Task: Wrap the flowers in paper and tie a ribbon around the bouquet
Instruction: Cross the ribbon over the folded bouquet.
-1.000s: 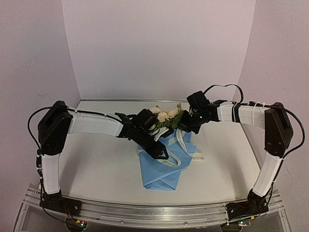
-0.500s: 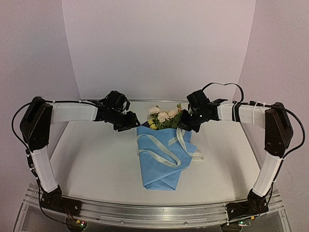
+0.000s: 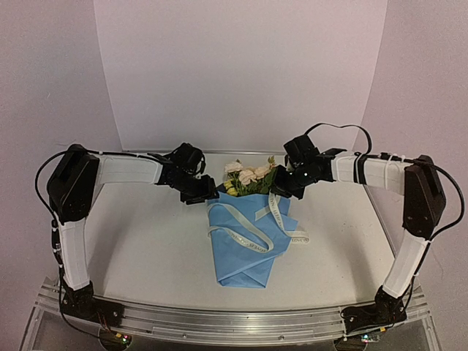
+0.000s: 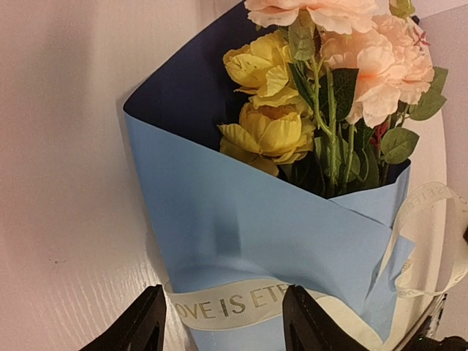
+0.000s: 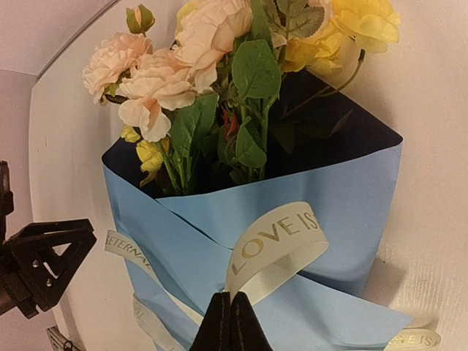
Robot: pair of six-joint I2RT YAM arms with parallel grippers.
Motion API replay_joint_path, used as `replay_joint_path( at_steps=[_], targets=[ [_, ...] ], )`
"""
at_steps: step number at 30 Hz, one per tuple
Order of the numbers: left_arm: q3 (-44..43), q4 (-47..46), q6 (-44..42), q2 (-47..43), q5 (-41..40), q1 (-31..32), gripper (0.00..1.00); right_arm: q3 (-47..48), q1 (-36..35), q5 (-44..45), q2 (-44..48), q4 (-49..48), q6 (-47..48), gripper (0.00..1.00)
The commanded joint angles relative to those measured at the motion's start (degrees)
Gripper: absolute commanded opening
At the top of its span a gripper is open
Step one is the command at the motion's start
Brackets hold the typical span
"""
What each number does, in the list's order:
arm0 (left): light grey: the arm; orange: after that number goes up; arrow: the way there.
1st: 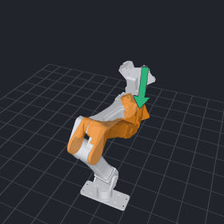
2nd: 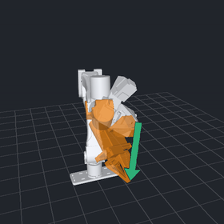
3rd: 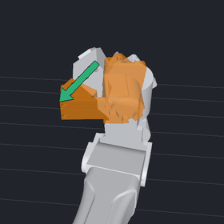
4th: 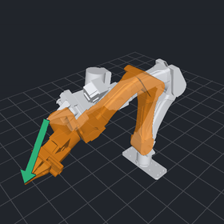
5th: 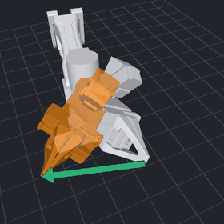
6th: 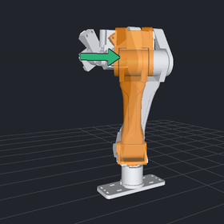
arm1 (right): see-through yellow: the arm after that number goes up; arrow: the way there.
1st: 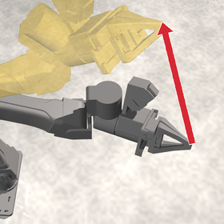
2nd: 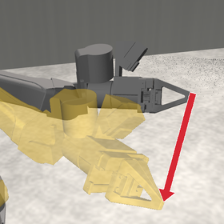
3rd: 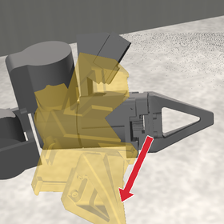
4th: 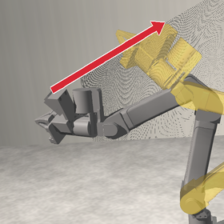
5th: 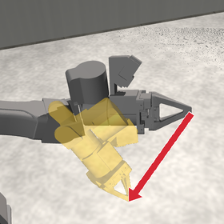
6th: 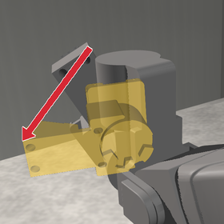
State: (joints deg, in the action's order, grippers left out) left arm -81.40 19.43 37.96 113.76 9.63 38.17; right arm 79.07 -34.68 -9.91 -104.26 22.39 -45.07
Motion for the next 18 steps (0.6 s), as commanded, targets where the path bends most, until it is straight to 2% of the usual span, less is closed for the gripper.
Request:
replay_joint_path(
  at_steps=[1, 9, 18],
  targets=[
    [-1.8, 3.7, -7.7, -0.4, -3.4, 1.4, 0.56, 2.1, 0.0, 1.0, 3.4, 0.7, 1.4, 0.0],
    [-2.0, 2.7, -13.4, 0.5, 1.1, 2.2, 0.55, 2.4, -0.1, 0.8, 3.3, 0.9, 1.3, 0.0],
    [-5.1, 3.8, -14.6, 4.6, -3.6, 2.3, 0.46, 2.3, -0.1, 0.8, 3.7, 0.9, 1.1, 0.0]
  ],
)
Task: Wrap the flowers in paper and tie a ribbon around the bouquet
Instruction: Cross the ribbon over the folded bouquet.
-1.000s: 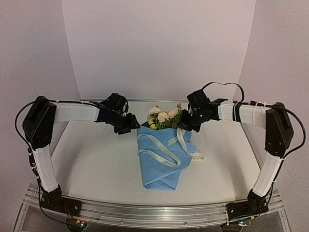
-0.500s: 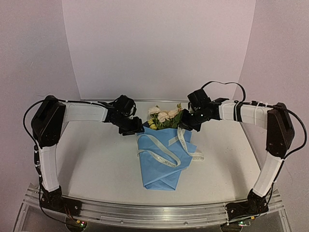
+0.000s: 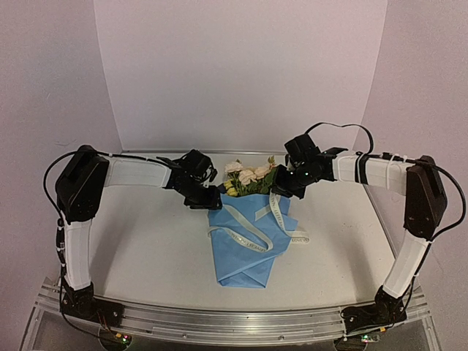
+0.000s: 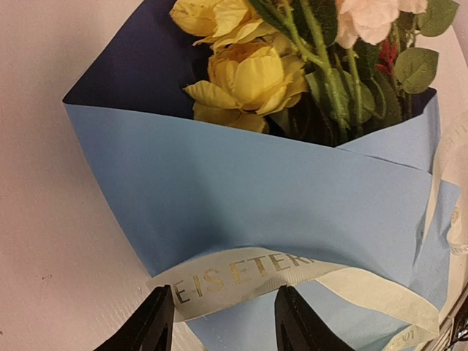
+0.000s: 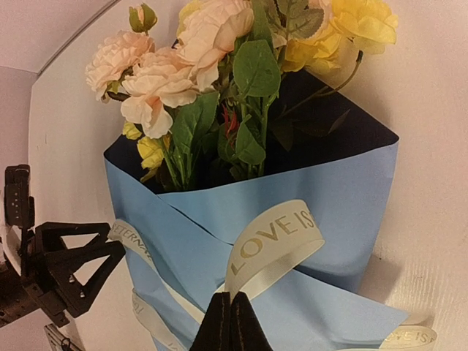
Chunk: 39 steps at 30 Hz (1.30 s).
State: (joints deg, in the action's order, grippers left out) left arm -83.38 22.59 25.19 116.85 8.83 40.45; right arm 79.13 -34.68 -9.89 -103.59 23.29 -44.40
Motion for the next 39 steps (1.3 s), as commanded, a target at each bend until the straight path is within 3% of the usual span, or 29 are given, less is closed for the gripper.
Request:
replay_joint_path(
  at_steps=[1, 11, 17, 22, 26, 32, 35, 39],
  targets=[
    [-3.4, 0.5, -1.8, 1.8, -3.4, 0.0, 0.44, 2.2, -0.1, 0.8, 3.1, 0.0, 0.5, 0.0],
    [-3.7, -3.7, -3.5, 0.8, -9.9, 0.0, 0.01, 2.0, -0.2, 1.2, 3.7, 0.3, 0.9, 0.0],
    [-1.5, -9.5, -9.0, -4.6, -9.1, 0.3, 0.0, 2.4, -0.2, 2.2, 4.1, 1.4, 1.8, 0.0],
    [0.3, -14.2, -15.6, -10.8, -1.2, 3.1, 0.0, 4.0, 0.0, 3.2, 3.9, 2.9, 4.2, 0.0],
    [-1.3, -16.8, -21.7, -13.6, 9.9, 8.9, 0.0, 6.9, 1.4, -0.8, 2.5, 3.3, 5.6, 0.0],
    [-13.4, -9.7, -28.8, -6.3, 23.9, 17.9, 0.0, 12.2, 4.7, -11.4, -1.3, 3.5, 6.0, 0.0],
    [-18.9, -5.2, -31.8, -1.4, 25.2, 22.3, 0.0, 13.9, 5.3, -15.2, -2.2, 3.5, 6.7, 0.0],
    [-21.4, -8.8, -29.5, 4.1, 23.6, 23.0, 0.0, 15.3, 5.6, -18.7, -2.7, 4.1, 8.3, 0.0]
  ],
)
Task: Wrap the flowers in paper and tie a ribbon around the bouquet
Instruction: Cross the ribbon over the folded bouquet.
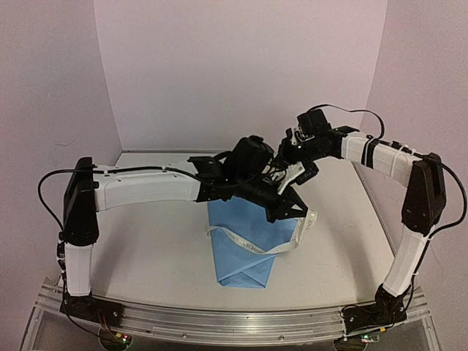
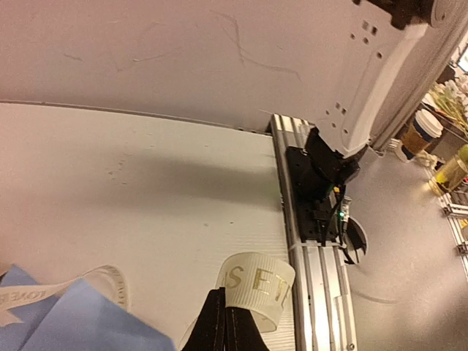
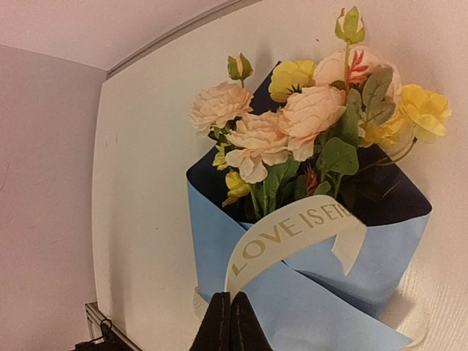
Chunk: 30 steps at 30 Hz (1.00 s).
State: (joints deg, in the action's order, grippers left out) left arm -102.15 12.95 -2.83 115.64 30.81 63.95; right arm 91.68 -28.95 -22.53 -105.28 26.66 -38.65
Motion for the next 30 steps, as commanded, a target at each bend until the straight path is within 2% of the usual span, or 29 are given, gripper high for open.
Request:
replay_joint_path(
  at_steps=[1, 5, 9, 12, 16, 21, 23, 26, 30],
  targets=[
    [-3.5, -0.2, -0.8, 6.7, 0.1, -0.5, 0.0, 2.7, 0.0, -6.8, -0.9, 0.8, 3.0, 0.0],
    [-7.1, -4.3, 1.8, 11.7, -6.0, -0.7, 0.0, 2.5, 0.5, -9.9, -0.7, 1.0, 4.3, 0.0],
    [-12.3, -8.8, 6.2, 16.0, -18.9, -1.0, 0.0, 3.0, 0.7, -9.8, -0.9, 1.8, 4.1, 0.0],
    [-14.4, -12.4, 7.1, 16.9, -19.7, -1.2, 0.0, 3.4, 0.8, -8.9, -0.6, 2.4, 4.2, 0.0],
    [-20.5, -11.5, 7.7, 20.5, -18.1, -1.2, 0.0, 4.9, 1.1, -7.6, -0.6, 4.8, 5.5, 0.0],
    [-21.4, -12.7, 10.0, 21.1, -20.2, -1.6, 0.0, 5.5, 1.2, -5.9, -0.4, 5.5, 5.9, 0.0],
    [-22.3, -12.5, 9.1, 21.7, -16.5, -1.7, 0.06, 5.9, 1.2, -5.4, -0.7, 5.6, 6.0, 0.0],
    [-24.3, -9.3, 8.7, 23.2, -10.5, -1.6, 0.23, 6.8, 1.3, -5.8, -1.3, 6.3, 6.3, 0.0],
    [-21.3, -10.0, 9.6, 20.5, -6.6, -1.5, 0.44, 7.0, 1.3, -5.9, -2.0, 6.8, 6.9, 0.0]
  ],
)
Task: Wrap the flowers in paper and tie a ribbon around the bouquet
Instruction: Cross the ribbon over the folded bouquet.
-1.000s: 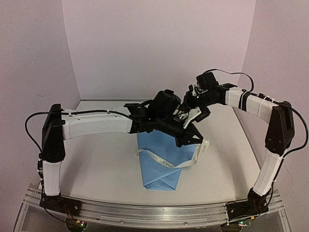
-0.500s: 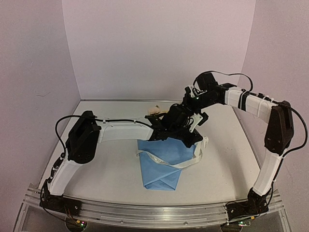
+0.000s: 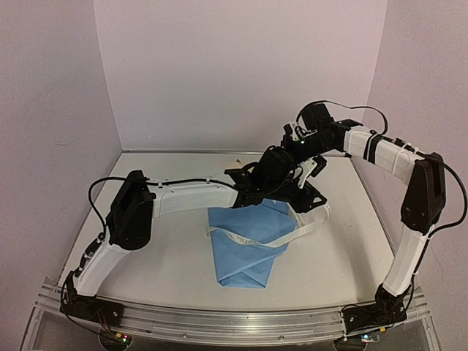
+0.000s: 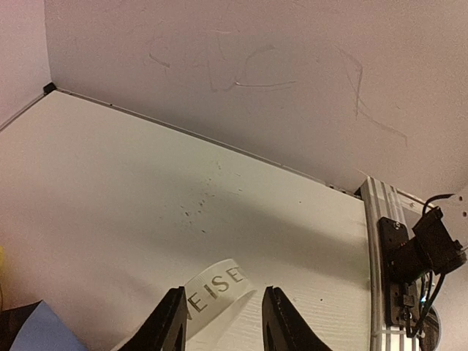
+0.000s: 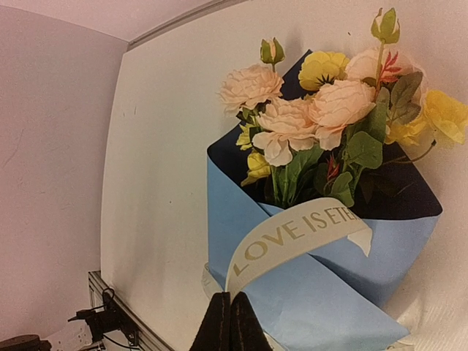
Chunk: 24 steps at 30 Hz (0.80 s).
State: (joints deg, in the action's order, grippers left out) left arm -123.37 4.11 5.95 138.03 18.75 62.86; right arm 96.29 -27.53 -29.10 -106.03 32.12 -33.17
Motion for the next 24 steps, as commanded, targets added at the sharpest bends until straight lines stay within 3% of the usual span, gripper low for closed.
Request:
replay_joint_path(
  at_steps=[1, 5, 9, 12, 18, 24],
  targets=[
    [1.3, -1.8, 0.8, -3.3, 5.8, -0.5, 0.49, 2.3, -0.2, 0.6, -1.3, 1.4, 1.5, 0.0],
    [8.1, -3.8, 1.8, -10.3, 6.9, -1.0, 0.64, 2.1, -0.2, 0.2, -1.5, 1.4, 1.8, 0.0],
    [19.5, -8.3, 6.3, -19.4, 8.4, -2.8, 0.68, 1.9, -0.2, -0.9, -1.1, 1.3, 1.8, 0.0],
    [32.2, -11.8, 10.7, -28.3, 6.7, -5.4, 0.66, 0.1, -0.5, -1.5, 0.9, 0.5, 2.3, 0.0],
    [53.4, -7.4, 16.9, -42.5, 1.1, -13.2, 0.53, -3.9, -3.4, -1.5, 6.6, -1.9, 3.9, 0.0],
    [60.4, 5.1, 15.9, -44.7, 3.4, -19.4, 0.53, -7.4, -9.1, -3.2, 10.8, -2.7, 7.1, 0.0]
  ],
)
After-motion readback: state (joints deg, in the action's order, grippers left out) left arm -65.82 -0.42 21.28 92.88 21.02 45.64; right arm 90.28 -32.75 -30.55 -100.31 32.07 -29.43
